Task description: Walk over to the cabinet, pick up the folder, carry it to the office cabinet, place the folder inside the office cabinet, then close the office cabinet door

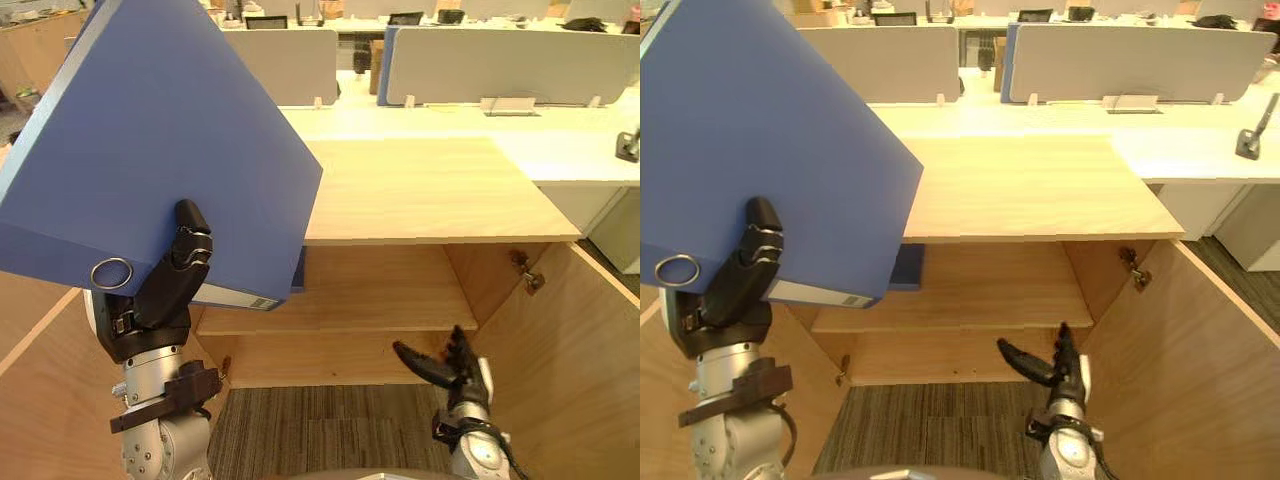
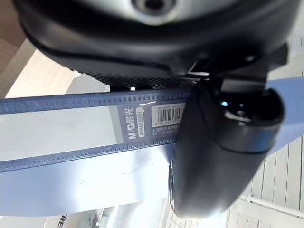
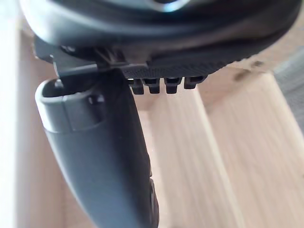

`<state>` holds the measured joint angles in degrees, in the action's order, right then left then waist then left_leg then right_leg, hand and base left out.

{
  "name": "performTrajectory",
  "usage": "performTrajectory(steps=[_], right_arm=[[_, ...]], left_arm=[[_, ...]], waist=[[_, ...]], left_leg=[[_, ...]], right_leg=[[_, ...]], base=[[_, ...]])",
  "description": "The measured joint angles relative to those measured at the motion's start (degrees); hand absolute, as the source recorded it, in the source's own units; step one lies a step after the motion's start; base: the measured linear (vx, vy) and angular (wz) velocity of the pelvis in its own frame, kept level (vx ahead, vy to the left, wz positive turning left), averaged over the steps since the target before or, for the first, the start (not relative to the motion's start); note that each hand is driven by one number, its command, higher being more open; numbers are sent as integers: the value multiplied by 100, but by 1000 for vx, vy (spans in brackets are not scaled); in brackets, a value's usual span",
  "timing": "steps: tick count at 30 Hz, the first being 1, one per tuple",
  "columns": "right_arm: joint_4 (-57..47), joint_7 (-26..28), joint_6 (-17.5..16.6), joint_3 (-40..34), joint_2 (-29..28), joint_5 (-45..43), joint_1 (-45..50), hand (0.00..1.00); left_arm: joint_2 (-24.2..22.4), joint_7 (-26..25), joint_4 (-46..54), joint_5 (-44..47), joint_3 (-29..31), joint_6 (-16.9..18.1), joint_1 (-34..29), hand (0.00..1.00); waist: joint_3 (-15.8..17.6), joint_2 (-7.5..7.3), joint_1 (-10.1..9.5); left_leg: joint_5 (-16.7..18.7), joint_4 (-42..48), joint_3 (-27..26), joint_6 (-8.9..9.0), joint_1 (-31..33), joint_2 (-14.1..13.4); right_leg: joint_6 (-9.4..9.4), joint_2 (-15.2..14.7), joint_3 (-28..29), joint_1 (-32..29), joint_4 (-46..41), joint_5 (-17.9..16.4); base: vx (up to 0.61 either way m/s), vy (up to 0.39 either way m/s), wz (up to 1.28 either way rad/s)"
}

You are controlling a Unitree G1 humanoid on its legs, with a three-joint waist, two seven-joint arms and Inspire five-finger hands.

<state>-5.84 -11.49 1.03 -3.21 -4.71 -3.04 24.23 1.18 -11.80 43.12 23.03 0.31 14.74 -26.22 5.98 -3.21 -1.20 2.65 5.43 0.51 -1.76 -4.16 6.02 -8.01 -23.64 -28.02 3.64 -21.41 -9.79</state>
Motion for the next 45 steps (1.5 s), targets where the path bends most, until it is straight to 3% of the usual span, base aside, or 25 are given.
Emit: performTrajectory(steps=[5, 9, 17, 19, 23, 27, 29, 33, 36, 42, 45], right_arm=[[-1860, -283, -352, 132, -201, 1034, 685, 100], [-1961, -392, -412, 276, -231, 1434, 821, 100], [-2200, -677, -412, 678, -220, 1487, 761, 100], [-2428, -784, -428, 805, -29, 1470, 463, 100], [-2516, -951, -667, 680, 289, 1313, -1144, 100], [-2321, -664, -1117, 339, 495, -145, -2662, 100], [-1968, -313, -1134, 186, 801, -1156, -3083, 100], [-1223, 56, -1106, 225, 1382, -2034, -3509, 100], [-332, 418, -921, 702, 2288, -3242, -4254, 100], [-105, 1405, -403, 2420, 3905, -4728, -5230, 100], [-47, 1746, -292, 2593, 4690, -5186, -5502, 100]], left_arm=[[-161, -270, 63, -10, -158, -9, -75, 0], [-157, -355, 46, -10, -209, -23, -205, 0], [-140, -444, -35, -94, -569, -23, -207, 0], [-107, -440, -119, -115, -696, -23, -177, 0], [204, -221, -416, -112, -797, -53, 125, 0], [460, 282, -561, -108, -771, -160, 578, 0], [649, 548, -586, -108, -604, -172, 740, 0], [945, 746, -661, -103, -275, -173, 760, 0], [1204, 818, -829, -99, -133, -263, 765, 0], [1841, 879, -858, -79, -149, -409, 835, 0], [2412, 852, -888, -5, -88, -402, 1089, 0]], waist=[[51, 24, 209], [68, 37, 362], [111, 133, 460], [111, 129, 452], [97, 99, 422], [58, 44, 277], [12, -25, 156], [-45, -110, 120], [-50, -127, 106], [-91, -221, 87], [-153, -316, -35]], left_leg=[[85, -8, -445, -7, -123, -27], [118, -23, -686, 11, -177, -52], [147, -70, -977, 51, -335, -54], [150, -66, -1013, 55, -334, -45], [110, -26, -967, 14, -334, -13], [47, -27, -790, -23, -338, 34], [29, -34, -751, -18, -339, 39], [-34, -118, -691, -8, -338, 41], [-90, -200, -683, -16, -327, 33], [-95, -224, -653, -20, -290, -41], [-95, -246, -603, -20, -299, -56]], right_leg=[[-13, 9, 527, -274, -155, -13], [-17, 54, 817, -426, -197, -10], [-51, 91, 1212, -602, -355, -21], [-53, 83, 1262, -650, -397, -22], [-72, 40, 1251, -643, -465, -23], [-91, -39, 1077, -523, -486, -38], [-90, -51, 1028, -485, -473, -41], [-86, -49, 952, -453, -404, -28], [-113, -13, 936, -452, -288, 68], [-144, 118, 845, -342, 16, 214], [-144, 146, 763, -247, 140, 250]], base=[[-3, 17, -45], [2, 31, -39], [14, 29, -22], [8, 28, -8], [7, 22, 3], [13, 22, 21], [15, 34, 17], [16, 32, 9], [18, 51, 1], [49, 38, 2], [47, 31, 9]])
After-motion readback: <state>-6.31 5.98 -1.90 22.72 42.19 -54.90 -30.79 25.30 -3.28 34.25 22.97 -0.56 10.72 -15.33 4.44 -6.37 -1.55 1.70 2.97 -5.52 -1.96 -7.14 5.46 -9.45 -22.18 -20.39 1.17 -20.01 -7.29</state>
